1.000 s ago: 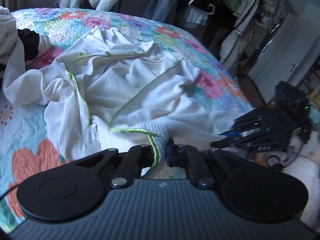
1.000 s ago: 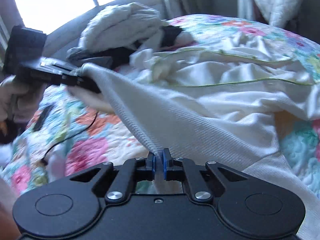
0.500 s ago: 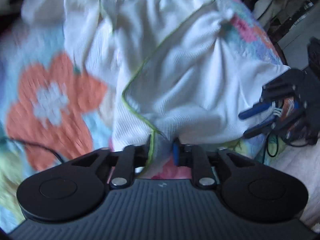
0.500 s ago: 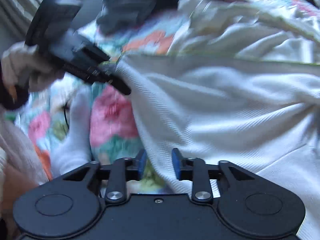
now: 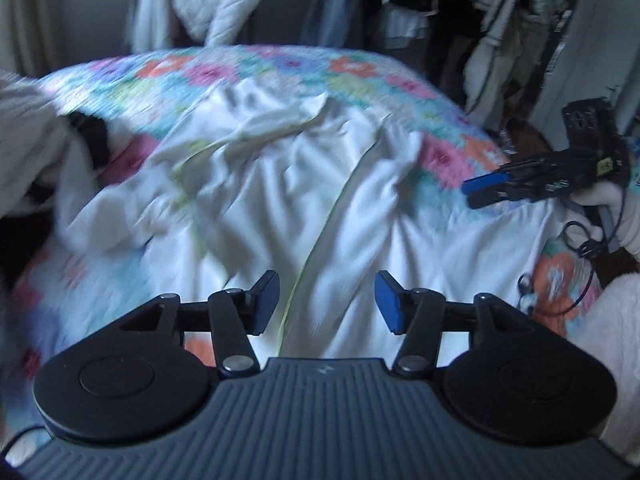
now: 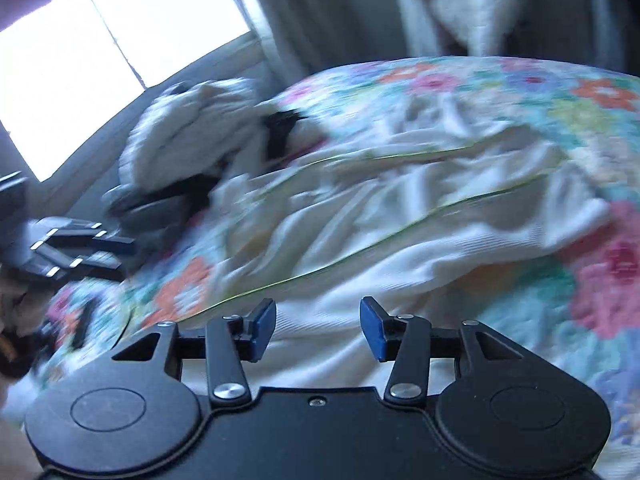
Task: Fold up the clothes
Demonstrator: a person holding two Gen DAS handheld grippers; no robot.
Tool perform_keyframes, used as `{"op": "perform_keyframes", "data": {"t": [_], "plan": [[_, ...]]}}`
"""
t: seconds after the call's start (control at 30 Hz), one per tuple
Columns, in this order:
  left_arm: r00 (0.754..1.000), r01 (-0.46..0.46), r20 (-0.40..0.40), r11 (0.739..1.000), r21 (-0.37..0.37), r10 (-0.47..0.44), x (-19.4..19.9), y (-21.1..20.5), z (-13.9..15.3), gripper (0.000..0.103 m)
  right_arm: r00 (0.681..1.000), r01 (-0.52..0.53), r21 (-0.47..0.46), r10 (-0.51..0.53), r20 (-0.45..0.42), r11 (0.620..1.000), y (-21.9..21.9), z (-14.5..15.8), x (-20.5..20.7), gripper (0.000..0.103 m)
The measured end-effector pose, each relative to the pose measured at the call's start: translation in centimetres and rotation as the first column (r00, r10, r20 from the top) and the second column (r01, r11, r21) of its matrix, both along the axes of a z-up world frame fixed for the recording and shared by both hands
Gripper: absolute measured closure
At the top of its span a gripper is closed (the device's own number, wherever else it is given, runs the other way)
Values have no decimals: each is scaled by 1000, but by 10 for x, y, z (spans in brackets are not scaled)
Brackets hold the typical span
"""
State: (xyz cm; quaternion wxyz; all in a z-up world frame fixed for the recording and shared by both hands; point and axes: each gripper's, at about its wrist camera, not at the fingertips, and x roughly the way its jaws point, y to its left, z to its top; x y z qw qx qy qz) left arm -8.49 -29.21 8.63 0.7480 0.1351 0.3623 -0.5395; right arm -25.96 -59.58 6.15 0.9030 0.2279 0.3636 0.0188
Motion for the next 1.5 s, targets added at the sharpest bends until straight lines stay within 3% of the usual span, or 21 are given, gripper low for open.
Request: {"op": "perform_keyframes", "data": {"t": [0.07,0.2,0.37,0.5,0.57,0.63,0.67,0.7,0.73,0.83,0.93,0.97,1.07,1.1,1.2,1.23,1.27,1.3,1.33,1.43,1.5], "plan": [[998,56,-27,998,-17,-56,13,-44,-17,48,989,148,8,-147,-32,989,-30,-6,7,51],[990,134,-40,991,-7,-134,37,-117,-54,47,923,381,58,-375,-85,923,-90,-24,16,51],[987,154,-46,986,64,-151,61,-175,-101,44,863,495,64,-482,-151,867,-136,-67,35,50],[985,168,-65,978,125,-161,68,-196,-129,43,800,594,163,-559,-215,788,-155,-104,40,50],[986,160,-71,983,92,-154,71,-198,-130,45,811,582,162,-555,-184,797,-154,-112,50,50],[976,167,-142,986,14,-164,78,-196,-126,48,826,562,147,-544,-143,814,-153,-118,61,50],[971,172,-163,985,-21,-173,80,-195,-123,63,834,552,140,-539,-123,822,-152,-120,66,59],[969,184,-161,982,-39,-187,79,-195,-120,78,846,534,139,-526,-90,834,-151,-120,71,74],[970,192,-143,981,-35,-195,78,-196,-117,83,850,526,131,-524,-56,840,-149,-118,74,98],[974,203,-101,979,-21,-204,75,-199,-113,89,809,580,97,-586,43,809,-145,-98,63,98],[973,198,-119,980,-27,-199,78,-201,-113,88,802,582,52,-583,132,812,-143,-68,59,99],[972,199,-120,980,-32,-201,78,-201,-112,83,801,582,17,-576,161,813,-143,-56,60,99],[970,206,-115,976,-64,-212,77,-203,-112,34,806,571,-71,-541,242,818,-137,-27,64,98],[969,213,-107,973,-84,-221,76,-204,-113,26,813,555,-73,-522,257,829,-137,-22,67,98],[957,234,-142,964,-126,-251,81,-211,-126,26,841,511,-81,-478,254,856,-136,-13,84,98],[950,226,-191,967,-121,-246,84,-214,-130,28,849,495,-78,-462,258,865,-136,-10,93,98],[940,224,-230,965,-136,-251,87,-213,-132,40,855,479,-72,-446,265,875,-136,-8,103,98],[931,222,-258,962,-157,-257,89,-210,-134,75,860,463,-66,-431,273,884,-135,-7,113,98],[932,199,-275,967,-158,-237,92,-208,-134,95,865,448,-61,-415,282,892,-134,-5,123,98],[958,54,-268,984,-167,-98,112,-187,-128,99,876,379,-44,-343,339,924,-128,-4,153,98],[956,-97,-289,986,-137,54,133,-167,-127,99,904,285,-40,-254,343,958,-125,-9,176,93]]}}
